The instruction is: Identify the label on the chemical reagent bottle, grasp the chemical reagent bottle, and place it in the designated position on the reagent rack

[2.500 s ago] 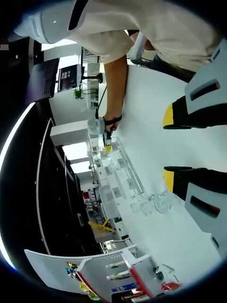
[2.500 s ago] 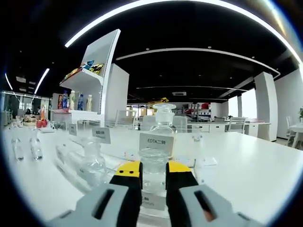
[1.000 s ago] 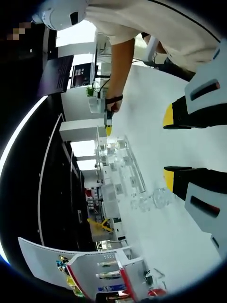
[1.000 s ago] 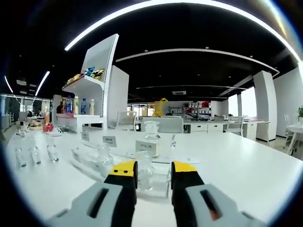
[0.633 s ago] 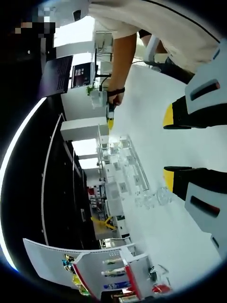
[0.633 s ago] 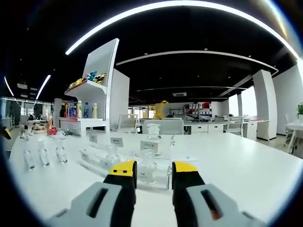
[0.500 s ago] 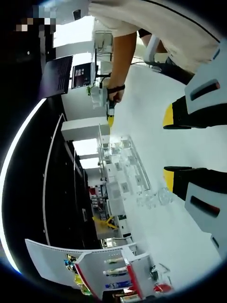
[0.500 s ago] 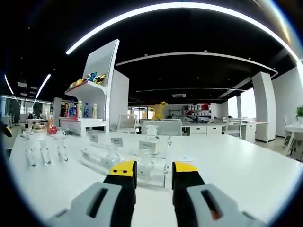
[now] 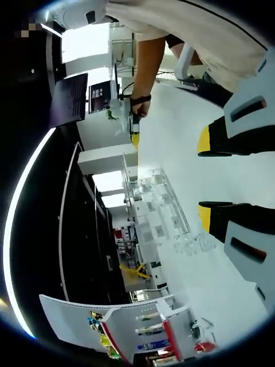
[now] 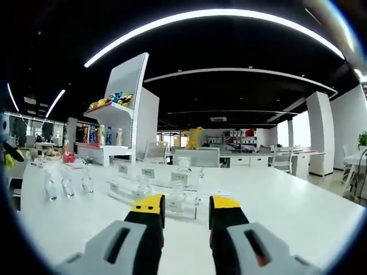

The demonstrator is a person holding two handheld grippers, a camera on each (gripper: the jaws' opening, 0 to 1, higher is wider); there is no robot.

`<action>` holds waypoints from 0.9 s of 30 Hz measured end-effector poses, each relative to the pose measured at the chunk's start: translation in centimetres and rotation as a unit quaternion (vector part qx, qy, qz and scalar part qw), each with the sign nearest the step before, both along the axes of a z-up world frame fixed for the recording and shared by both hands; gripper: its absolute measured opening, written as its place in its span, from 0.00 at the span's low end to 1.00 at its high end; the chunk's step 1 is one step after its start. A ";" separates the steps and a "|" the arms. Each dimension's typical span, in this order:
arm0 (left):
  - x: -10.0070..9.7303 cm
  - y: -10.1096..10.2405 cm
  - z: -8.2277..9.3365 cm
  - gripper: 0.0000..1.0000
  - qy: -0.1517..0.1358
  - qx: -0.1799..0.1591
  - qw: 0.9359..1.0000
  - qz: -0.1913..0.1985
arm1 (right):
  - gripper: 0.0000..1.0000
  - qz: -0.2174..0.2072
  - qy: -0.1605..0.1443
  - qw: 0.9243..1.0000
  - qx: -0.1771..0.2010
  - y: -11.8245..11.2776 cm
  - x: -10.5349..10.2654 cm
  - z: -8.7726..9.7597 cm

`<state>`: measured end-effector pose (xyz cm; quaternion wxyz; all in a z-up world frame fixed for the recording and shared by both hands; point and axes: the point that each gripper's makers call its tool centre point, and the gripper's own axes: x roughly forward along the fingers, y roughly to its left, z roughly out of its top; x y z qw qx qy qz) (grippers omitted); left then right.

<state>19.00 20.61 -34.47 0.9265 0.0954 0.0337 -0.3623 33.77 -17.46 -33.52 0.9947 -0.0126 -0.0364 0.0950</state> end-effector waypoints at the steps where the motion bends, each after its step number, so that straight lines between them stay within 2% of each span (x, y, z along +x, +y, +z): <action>1: 0.0 0.0 0.0 0.31 0.000 0.000 1.000 0.001 | 0.32 0.000 0.000 1.000 0.001 -0.1 -0.3 0.2; 7: -0.5 -0.3 -0.1 0.31 0.000 0.002 1.000 0.008 | 0.32 -0.003 -0.010 1.000 0.017 -1.0 -3.5 1.9; 13: -0.3 0.0 -0.4 0.31 -0.002 -0.006 1.000 0.027 | 0.32 0.002 -0.005 1.000 0.006 -1.7 -6.5 2.5; 15: 0.1 0.0 -0.5 0.31 -0.001 -0.004 1.000 0.030 | 0.32 0.000 -0.004 1.000 -0.012 -1.7 -7.4 2.6; 20: 0.8 -0.5 -0.1 0.31 -0.004 -0.001 1.000 0.023 | 0.32 0.002 -0.002 1.000 -0.017 -1.3 -8.9 2.7; 27: 1.6 -1.3 0.5 0.31 -0.009 0.006 1.000 0.016 | 0.32 0.003 0.011 1.000 -0.020 -0.7 -10.0 1.8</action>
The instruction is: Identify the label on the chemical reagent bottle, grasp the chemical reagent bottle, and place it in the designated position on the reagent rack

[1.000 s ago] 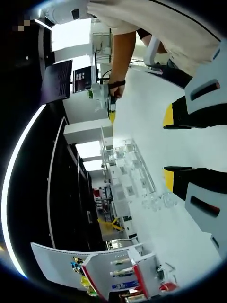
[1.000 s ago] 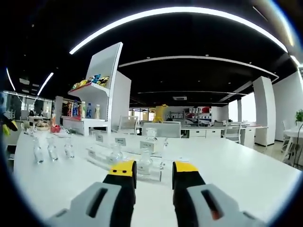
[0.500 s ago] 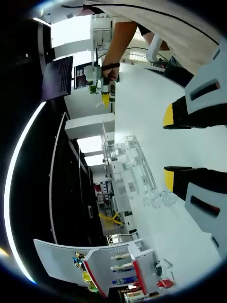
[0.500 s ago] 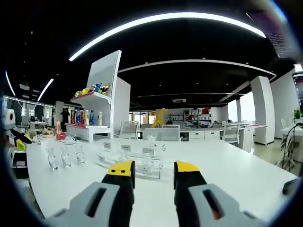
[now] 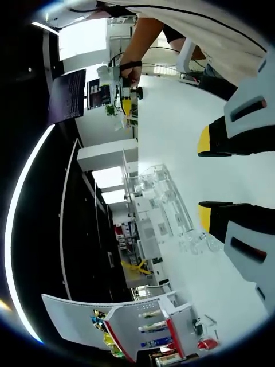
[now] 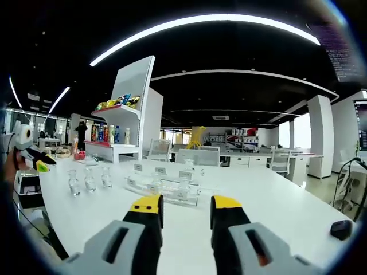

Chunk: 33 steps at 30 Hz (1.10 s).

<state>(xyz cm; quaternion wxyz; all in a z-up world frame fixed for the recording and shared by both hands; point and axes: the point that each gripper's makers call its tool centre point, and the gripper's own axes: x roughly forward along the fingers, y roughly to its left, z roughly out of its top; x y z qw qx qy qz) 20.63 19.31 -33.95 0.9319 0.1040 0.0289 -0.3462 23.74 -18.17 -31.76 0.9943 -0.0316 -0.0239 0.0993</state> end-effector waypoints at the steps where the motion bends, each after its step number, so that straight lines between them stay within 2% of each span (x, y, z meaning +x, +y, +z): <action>1: 0.1 -0.1 0.1 0.31 -0.002 0.000 1.000 0.000 | 0.32 0.000 0.001 1.000 -0.002 -0.1 -0.1 -0.1; 15: 1.0 -1.8 0.2 0.31 0.000 0.012 1.000 -0.011 | 0.33 -0.008 0.008 1.000 0.004 -1.3 -0.3 -1.2; 21: 1.2 -2.4 -0.1 0.31 0.005 0.017 1.000 -0.017 | 0.33 0.003 0.005 1.000 0.027 -0.7 -0.2 -0.9; 33: 1.9 -2.8 -0.4 0.31 0.009 0.023 0.999 -0.022 | 0.32 0.010 0.016 0.999 0.046 0.1 0.5 -2.0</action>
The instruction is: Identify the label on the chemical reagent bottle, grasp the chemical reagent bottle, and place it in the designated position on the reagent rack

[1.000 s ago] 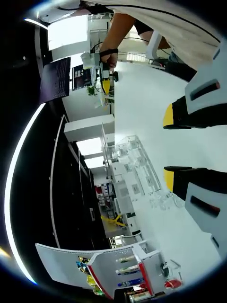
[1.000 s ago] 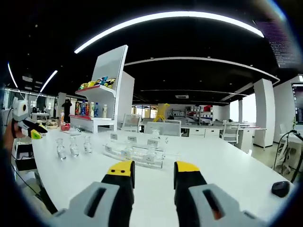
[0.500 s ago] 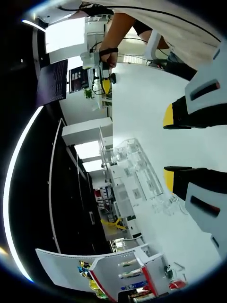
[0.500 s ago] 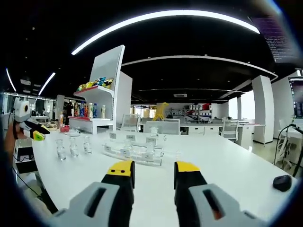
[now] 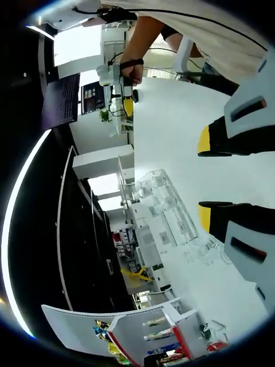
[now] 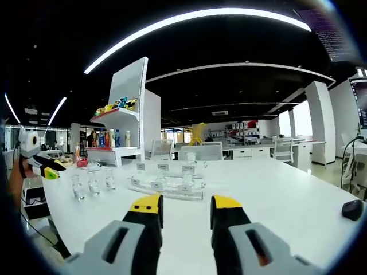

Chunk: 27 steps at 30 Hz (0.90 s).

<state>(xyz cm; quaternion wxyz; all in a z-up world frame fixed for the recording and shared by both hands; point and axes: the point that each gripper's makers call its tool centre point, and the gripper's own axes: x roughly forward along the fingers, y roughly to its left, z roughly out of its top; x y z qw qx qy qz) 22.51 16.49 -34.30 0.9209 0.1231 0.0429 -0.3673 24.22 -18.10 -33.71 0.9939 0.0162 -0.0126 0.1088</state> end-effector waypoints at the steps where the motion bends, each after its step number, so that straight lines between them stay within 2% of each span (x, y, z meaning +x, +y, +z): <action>1: 0.1 0.1 0.0 0.31 0.000 0.000 1.000 0.000 | 0.32 0.001 0.000 1.000 -0.001 0.1 0.0 0.0; 10: 0.5 0.1 -0.5 0.31 0.003 0.002 1.000 0.000 | 0.33 -0.001 0.007 1.000 -0.002 0.0 0.2 -0.7; 18: -0.1 0.1 -0.7 0.31 -0.006 0.009 1.000 -0.016 | 0.32 -0.009 -0.002 1.000 0.008 0.0 0.0 -0.7; 22: 0.1 1.4 -0.2 0.31 -0.014 0.004 1.000 0.000 | 0.33 -0.002 -0.004 1.000 0.000 0.3 -0.3 -0.7; 27: -0.3 3.6 -0.5 0.31 -0.009 0.008 0.999 0.031 | 0.33 -0.009 0.000 1.000 0.000 -0.9 -1.0 -1.1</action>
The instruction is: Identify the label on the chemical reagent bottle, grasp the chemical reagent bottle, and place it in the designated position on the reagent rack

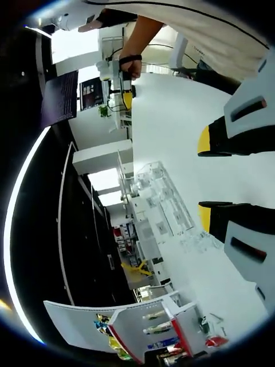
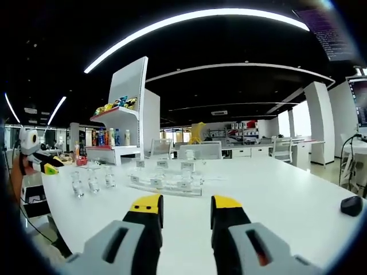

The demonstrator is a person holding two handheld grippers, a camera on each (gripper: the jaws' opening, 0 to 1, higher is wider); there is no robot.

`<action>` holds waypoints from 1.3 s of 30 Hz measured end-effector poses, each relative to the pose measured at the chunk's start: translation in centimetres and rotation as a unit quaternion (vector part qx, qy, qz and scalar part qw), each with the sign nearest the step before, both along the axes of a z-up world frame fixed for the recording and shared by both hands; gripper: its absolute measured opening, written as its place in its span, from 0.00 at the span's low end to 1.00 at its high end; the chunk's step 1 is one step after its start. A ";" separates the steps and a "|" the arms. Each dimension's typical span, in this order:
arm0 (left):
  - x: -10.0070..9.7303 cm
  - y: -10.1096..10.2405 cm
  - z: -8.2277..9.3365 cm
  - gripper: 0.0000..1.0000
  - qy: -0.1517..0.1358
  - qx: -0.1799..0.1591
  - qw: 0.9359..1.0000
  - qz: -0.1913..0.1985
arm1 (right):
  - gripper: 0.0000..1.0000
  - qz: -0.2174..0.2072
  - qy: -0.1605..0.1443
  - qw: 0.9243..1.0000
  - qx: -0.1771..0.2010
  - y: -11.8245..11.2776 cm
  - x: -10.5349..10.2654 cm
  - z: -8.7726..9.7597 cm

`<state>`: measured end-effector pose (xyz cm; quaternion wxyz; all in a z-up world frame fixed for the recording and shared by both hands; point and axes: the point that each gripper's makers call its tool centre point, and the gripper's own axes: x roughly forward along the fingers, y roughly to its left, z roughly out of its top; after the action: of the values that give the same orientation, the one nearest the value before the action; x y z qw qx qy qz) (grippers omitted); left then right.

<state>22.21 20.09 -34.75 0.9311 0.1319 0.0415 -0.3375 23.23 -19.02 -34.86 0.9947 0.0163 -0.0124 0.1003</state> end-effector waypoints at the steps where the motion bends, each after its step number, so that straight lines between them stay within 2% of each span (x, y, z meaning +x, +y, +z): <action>1: 0.0 0.2 0.0 0.31 0.000 -0.001 1.000 0.004 | 0.33 -0.002 -0.001 1.000 0.002 -0.3 -0.1 0.0; 6: -0.1 1.6 0.2 0.31 0.000 -0.006 1.000 0.023 | 0.32 -0.010 -0.001 1.000 0.010 -1.3 -0.1 0.2; 14: 0.1 2.9 -0.6 0.31 0.011 -0.003 0.999 0.042 | 0.33 -0.007 0.002 1.000 0.000 -1.9 -0.5 0.3; 27: 1.0 3.6 -0.9 0.31 0.020 -0.003 0.998 0.051 | 0.33 -0.006 0.011 1.000 -0.007 -2.6 0.0 -0.3; 39: 1.6 3.8 -1.2 0.31 0.031 0.003 0.998 0.053 | 0.33 0.014 -0.002 1.000 -0.011 -3.0 -0.3 1.1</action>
<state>23.80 23.92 -35.97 0.9457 0.1219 0.0779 -0.2911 22.90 -22.04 -33.73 0.9933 0.0054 -0.0132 0.1148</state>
